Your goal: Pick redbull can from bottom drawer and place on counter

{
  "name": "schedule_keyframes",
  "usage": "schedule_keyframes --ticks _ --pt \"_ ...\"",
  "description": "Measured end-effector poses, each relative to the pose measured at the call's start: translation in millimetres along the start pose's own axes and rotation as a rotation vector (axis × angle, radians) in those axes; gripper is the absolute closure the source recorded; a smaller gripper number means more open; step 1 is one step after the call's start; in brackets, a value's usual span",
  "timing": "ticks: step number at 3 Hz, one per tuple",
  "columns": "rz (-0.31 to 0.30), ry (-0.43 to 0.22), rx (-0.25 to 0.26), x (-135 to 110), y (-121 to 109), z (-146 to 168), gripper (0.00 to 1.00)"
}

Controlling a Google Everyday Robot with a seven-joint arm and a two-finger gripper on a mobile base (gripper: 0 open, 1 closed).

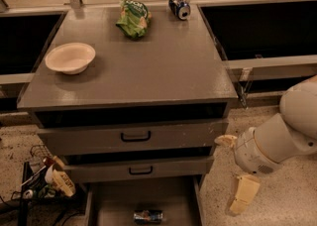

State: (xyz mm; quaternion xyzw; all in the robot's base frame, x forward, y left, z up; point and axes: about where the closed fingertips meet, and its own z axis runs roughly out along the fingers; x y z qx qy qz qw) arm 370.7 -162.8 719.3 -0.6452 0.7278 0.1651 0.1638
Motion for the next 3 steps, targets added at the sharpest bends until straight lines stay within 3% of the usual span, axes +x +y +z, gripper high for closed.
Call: schedule_keyframes --ticks 1,2,3 --pt "0.000 0.000 0.000 0.0 0.0 0.0 0.00" --pt "0.035 0.037 0.032 3.3 2.8 13.4 0.00" --pt "0.100 0.026 0.077 12.4 -13.0 44.4 0.00"
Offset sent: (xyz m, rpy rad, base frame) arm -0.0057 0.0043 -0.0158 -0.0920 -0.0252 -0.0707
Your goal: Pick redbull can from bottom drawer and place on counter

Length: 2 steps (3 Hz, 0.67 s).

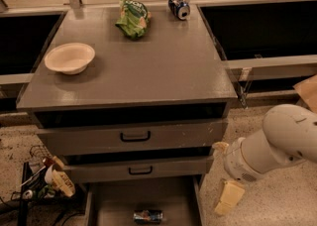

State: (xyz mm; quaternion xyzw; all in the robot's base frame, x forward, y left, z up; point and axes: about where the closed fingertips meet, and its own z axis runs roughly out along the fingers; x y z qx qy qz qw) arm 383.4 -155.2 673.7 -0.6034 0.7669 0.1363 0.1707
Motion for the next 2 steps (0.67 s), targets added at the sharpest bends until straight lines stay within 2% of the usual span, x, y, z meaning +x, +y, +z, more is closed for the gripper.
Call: schedule_keyframes --ticks 1,2 --pt "0.000 0.000 0.000 0.0 0.1 0.1 0.00" --pt "0.002 -0.016 -0.026 -1.6 5.2 12.6 0.00"
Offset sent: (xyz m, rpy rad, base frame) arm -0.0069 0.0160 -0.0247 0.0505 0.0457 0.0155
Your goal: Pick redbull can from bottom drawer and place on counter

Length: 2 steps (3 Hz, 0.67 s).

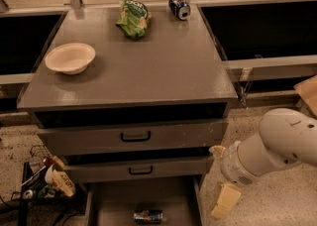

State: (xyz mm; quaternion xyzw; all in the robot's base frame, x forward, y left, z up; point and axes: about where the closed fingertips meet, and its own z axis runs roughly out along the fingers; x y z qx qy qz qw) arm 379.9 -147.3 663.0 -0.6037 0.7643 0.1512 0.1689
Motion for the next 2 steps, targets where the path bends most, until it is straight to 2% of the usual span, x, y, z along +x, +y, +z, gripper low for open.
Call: schedule_keyframes --ticks 2 --pt "0.012 -0.066 -0.054 3.2 4.1 49.7 0.00"
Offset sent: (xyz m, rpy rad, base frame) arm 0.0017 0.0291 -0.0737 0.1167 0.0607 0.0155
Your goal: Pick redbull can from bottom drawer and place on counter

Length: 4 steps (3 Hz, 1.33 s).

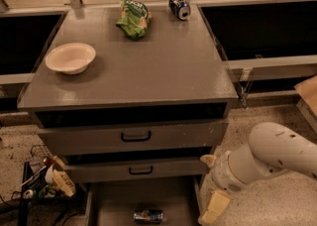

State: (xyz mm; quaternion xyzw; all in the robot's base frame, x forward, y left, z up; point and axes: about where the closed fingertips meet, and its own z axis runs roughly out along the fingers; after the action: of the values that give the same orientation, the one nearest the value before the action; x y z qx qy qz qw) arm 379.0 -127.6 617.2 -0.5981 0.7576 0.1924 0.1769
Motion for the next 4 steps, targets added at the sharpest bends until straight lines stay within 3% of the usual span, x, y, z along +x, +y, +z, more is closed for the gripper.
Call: schedule_keyframes --ticks 1,3,4 --pt "0.002 -0.008 -0.028 2.8 -0.6 20.8 0.00" --pt "-0.021 0.080 -0.037 7.1 8.2 69.3 0.00" --pt "-0.035 0.138 -0.016 9.6 11.6 81.1 0.00"
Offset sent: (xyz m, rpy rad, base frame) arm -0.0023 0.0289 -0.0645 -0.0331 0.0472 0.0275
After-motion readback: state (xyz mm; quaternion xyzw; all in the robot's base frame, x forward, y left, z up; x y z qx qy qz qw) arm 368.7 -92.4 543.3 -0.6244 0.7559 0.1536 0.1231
